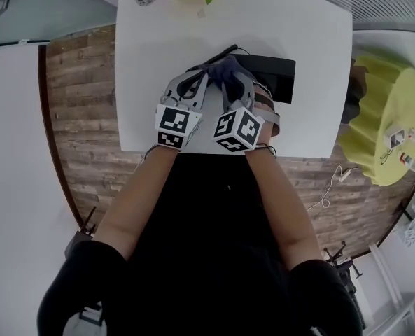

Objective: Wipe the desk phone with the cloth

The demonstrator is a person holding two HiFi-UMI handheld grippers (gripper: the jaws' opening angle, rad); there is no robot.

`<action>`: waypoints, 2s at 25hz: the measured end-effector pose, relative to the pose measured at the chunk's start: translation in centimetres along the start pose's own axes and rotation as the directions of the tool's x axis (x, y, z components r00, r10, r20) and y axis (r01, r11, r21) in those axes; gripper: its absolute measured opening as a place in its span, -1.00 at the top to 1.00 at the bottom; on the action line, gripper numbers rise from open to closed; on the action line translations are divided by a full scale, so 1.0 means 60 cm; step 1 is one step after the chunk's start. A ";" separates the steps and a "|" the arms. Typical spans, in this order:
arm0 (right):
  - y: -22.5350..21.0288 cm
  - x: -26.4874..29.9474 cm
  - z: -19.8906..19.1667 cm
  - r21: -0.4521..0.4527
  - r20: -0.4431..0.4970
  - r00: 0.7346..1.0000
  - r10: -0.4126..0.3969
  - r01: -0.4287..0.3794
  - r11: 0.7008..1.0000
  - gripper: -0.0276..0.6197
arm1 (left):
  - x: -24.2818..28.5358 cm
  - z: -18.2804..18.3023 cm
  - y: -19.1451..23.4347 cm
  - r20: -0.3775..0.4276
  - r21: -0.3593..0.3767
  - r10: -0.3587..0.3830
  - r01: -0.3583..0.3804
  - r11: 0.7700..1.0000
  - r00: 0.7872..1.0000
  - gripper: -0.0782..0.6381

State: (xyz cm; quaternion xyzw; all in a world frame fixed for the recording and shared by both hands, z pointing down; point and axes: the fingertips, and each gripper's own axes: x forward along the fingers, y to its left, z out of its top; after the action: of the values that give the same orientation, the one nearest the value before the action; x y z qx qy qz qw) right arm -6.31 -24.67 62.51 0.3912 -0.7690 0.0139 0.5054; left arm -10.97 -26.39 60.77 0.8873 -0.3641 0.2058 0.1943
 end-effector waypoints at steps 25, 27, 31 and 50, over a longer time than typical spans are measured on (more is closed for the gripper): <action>-0.062 -0.057 -0.107 0.005 -0.073 0.994 -0.081 0.082 0.997 0.62 | 0.063 0.032 -0.116 0.001 0.060 -0.092 0.091 0.994 0.996 0.75; -0.072 -0.065 -0.114 0.007 -0.071 0.993 -0.097 0.097 0.995 0.62 | 0.072 0.039 -0.130 0.003 0.070 -0.101 0.101 0.992 0.995 0.75; -0.098 -0.085 -0.137 0.017 -0.074 0.988 -0.136 0.137 0.990 0.62 | 0.083 0.050 -0.157 0.004 0.090 -0.120 0.119 0.989 0.993 0.75; -0.265 -0.216 -0.196 0.157 0.033 0.949 -0.314 0.305 0.939 0.62 | 0.055 0.163 -0.199 0.080 0.162 -0.125 0.110 0.981 0.989 0.75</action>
State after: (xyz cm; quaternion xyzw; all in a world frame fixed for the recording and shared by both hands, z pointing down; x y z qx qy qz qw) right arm 14.87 -23.15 52.09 0.5444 -0.7088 -0.0192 0.4482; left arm 2.02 -25.22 51.93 0.9282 -0.3022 0.1817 0.1191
